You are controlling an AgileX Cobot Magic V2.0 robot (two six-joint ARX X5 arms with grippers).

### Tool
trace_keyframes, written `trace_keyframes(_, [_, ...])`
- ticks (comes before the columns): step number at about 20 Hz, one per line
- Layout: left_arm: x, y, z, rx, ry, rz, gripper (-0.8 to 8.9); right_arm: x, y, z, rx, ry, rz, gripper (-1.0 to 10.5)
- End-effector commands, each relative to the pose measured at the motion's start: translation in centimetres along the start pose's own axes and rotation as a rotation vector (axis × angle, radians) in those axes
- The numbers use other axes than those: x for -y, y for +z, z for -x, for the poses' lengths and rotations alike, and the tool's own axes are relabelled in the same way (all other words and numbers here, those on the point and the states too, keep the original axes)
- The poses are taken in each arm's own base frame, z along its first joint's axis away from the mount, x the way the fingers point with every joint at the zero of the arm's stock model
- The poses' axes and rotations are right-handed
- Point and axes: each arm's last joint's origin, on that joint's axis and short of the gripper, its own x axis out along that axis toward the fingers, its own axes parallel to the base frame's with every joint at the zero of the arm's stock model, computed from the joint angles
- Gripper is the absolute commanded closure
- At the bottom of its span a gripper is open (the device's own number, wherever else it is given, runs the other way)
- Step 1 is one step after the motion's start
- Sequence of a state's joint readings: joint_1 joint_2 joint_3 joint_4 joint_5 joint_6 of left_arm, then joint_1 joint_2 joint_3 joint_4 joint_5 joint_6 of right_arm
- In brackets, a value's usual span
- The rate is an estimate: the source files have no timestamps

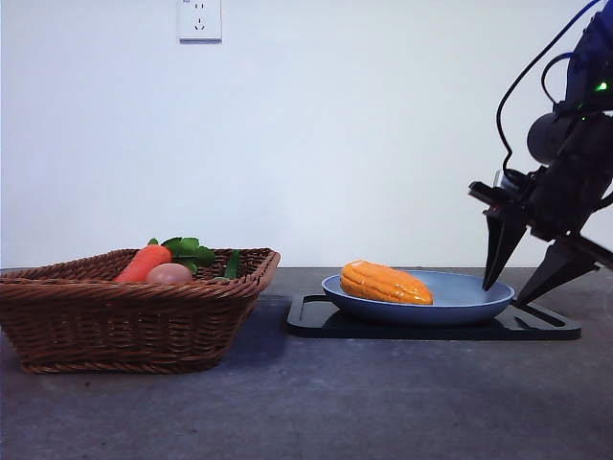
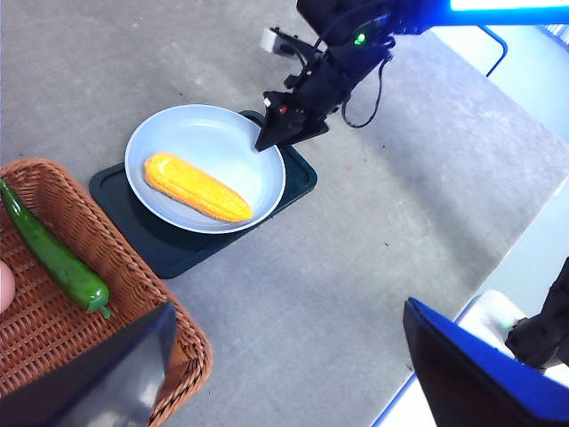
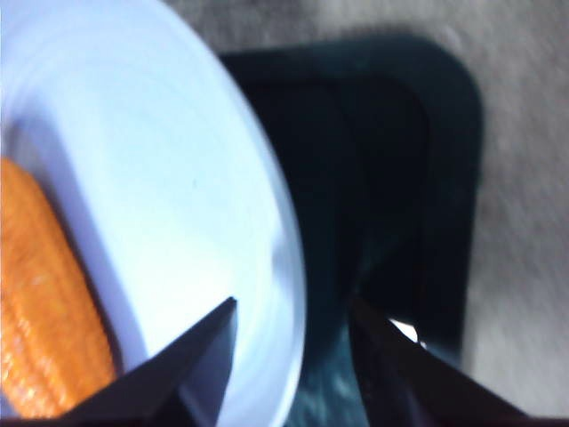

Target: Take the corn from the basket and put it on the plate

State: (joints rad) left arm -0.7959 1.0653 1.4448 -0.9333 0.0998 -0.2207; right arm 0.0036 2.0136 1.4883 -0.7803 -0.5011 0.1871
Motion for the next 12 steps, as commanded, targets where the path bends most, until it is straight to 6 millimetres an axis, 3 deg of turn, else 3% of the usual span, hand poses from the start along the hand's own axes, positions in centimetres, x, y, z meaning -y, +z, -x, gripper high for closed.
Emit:
trace_keyframes(1, [0.3,0.5,0.3,0.021,-0.007,-0.004,3.96,-1.2,0.1,3.7,0.085,-0.049,0.049,7.2])
trace_keyframes(5, [0.2,0.5,0.3,0.021,-0.007,-0.004,3.98,-4.1,-2.9,11.8,0.216,-0.065,0.152,7.2])
trace_keyframes(9, [0.3,0.5,0.3,0.020,-0.007,-0.008,4.03,-8.9,-9.8,19.1,0.274,-0.021,0.322,7.3])
trace_keyframes(12, [0.2,0.5,0.3,0.020,-0.006,-0.011,4.79,-12.3,-15.5,22.3,0.308,0.030,0.464,7.3])
